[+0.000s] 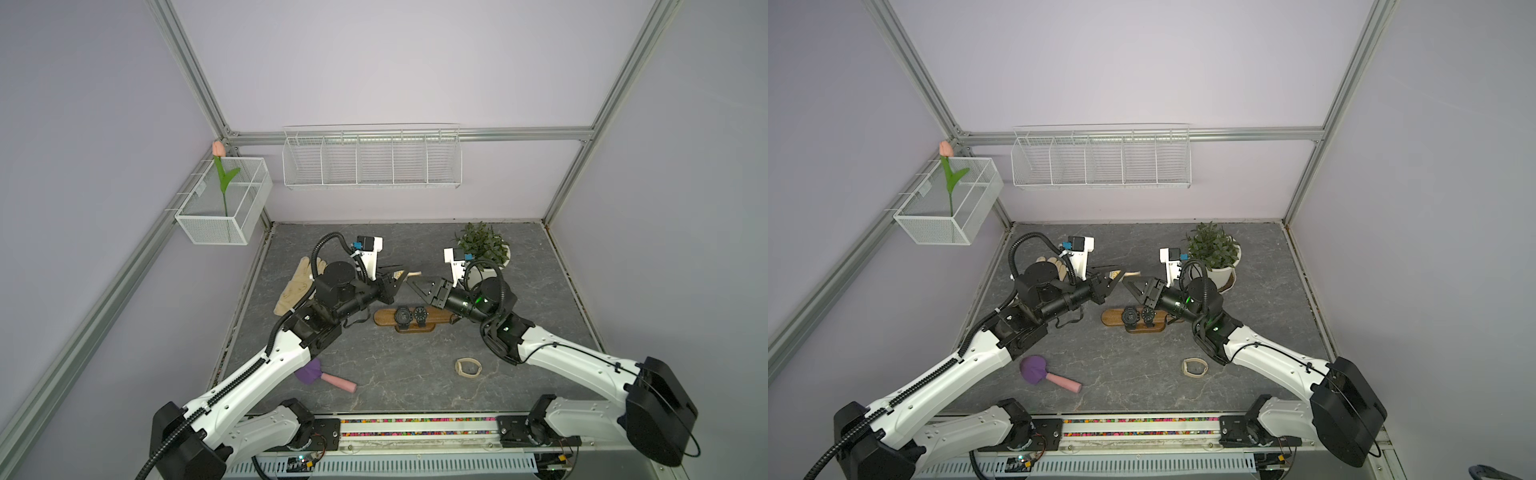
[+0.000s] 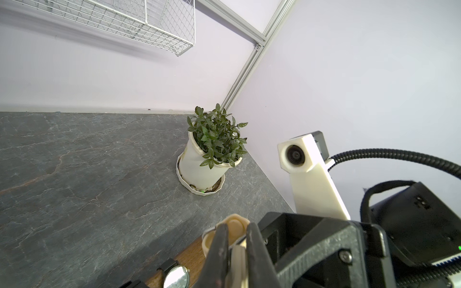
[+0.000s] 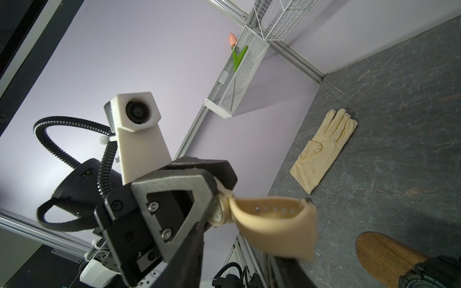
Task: Place watch on stand
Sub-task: Adjust the watch.
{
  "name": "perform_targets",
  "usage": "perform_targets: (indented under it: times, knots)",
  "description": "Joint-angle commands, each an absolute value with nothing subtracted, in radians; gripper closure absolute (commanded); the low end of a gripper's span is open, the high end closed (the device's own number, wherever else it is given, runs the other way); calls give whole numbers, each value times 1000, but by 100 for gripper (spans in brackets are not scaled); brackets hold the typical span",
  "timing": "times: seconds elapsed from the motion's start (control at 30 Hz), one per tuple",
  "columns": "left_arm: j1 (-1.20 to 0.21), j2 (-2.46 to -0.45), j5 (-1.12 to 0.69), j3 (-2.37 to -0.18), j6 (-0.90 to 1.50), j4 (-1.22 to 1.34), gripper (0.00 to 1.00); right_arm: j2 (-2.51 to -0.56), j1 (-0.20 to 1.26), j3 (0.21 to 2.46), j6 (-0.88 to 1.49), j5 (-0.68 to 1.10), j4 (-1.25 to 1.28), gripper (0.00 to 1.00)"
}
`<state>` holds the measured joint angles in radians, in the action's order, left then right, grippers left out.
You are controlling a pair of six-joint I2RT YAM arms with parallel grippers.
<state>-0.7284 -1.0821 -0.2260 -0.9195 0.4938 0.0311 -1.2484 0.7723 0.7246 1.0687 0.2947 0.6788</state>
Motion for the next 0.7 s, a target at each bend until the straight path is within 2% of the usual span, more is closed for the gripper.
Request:
perform_targets:
  times: [0.0,0.1,0.37,0.57,0.67]
  knots:
    - [-729,-1091,-254,-916,508,58,100,-1243,759,747,1070,259,738,58]
    - [-729,-1097,-260,-917,511,60,100,-1232,756,760,1051,255,715,65]
    - [-729,-1103,-269,-916,521,72,100,-1209,754,781,1013,230,670,74]
    - [-727,-1104,-271,-915,524,74,100,-1213,753,783,1015,223,664,93]
    - [-729,-1103,-271,-914,524,71,100,-1206,753,787,1011,227,645,93]
